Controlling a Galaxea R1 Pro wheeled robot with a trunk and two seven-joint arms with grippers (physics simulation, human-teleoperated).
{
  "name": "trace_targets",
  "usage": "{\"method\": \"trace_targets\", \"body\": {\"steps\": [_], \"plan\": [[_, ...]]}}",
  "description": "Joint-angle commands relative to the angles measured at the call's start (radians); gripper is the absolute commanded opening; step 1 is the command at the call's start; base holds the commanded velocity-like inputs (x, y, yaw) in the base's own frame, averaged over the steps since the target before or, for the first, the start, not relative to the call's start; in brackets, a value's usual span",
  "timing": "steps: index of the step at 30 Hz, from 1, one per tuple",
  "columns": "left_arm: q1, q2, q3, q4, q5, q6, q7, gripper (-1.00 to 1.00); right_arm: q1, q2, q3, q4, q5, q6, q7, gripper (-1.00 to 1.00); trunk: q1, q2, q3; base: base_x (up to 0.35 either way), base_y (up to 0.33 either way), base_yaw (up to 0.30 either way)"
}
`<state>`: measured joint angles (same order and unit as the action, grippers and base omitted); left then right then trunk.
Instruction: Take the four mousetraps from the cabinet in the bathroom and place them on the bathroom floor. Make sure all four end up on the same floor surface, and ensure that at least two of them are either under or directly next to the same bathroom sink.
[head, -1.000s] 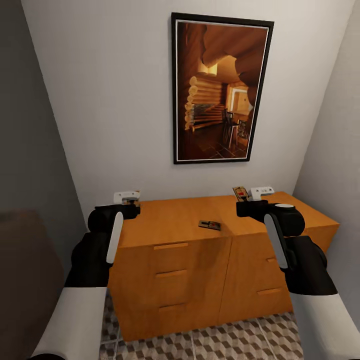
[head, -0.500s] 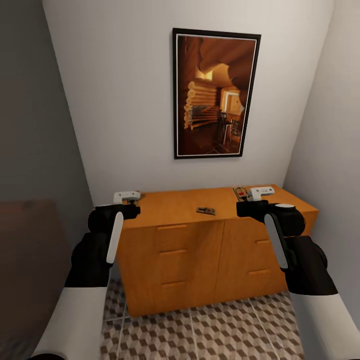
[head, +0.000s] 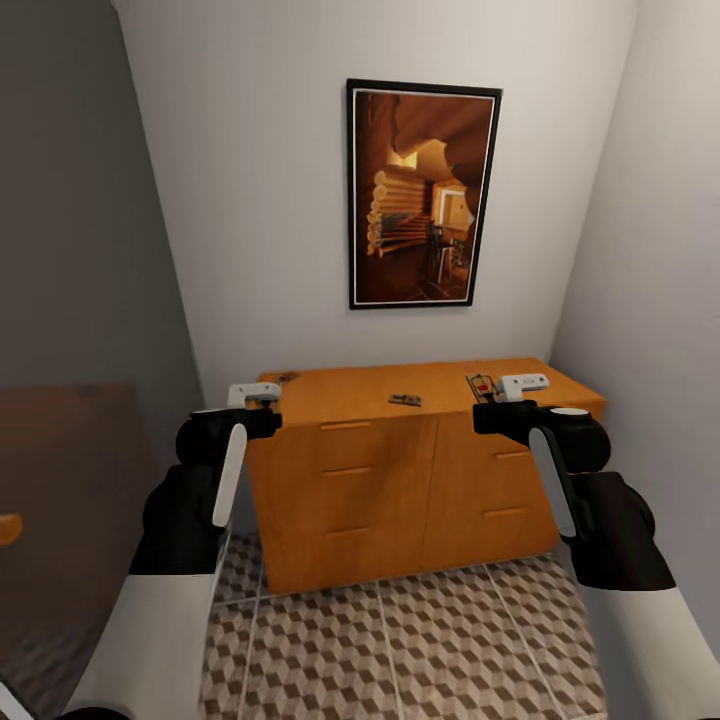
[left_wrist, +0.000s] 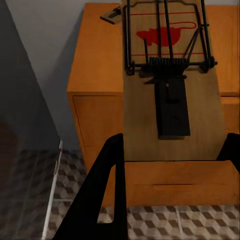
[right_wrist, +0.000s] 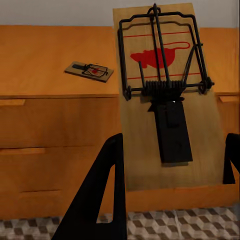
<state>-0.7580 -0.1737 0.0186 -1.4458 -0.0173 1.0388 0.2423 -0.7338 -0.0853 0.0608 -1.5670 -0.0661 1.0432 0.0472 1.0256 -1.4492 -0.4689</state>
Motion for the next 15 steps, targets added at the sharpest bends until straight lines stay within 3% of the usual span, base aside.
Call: {"method": "trace_targets", "body": {"steps": [1,5,15], "plan": [[0.0,-0.001,0.001,-0.001,0.007,0.004,0.0,-1.0,-0.001,-0.001,0.0,-0.001,-0.006,0.004,-0.003,-1.0,-0.001,-0.001,-0.001,-0.346,0.0,0.0],[0.0,-0.001,0.0,-0.001,0.026,0.004,0.001,-1.0,-0.001,-0.001,-0.001,-0.001,-0.006,0.004,-0.003,-1.0,-0.001,-0.001,-0.001,-0.347,0.0,0.0],[0.0,-0.001,0.0,0.0,0.033,0.004,0.002,-1.0,-0.001,-0.001,-0.002,0.001,-0.007,0.004,-0.003,-1.0,-0.001,-0.001,-0.001,-0.347,0.0,0.0]]}}
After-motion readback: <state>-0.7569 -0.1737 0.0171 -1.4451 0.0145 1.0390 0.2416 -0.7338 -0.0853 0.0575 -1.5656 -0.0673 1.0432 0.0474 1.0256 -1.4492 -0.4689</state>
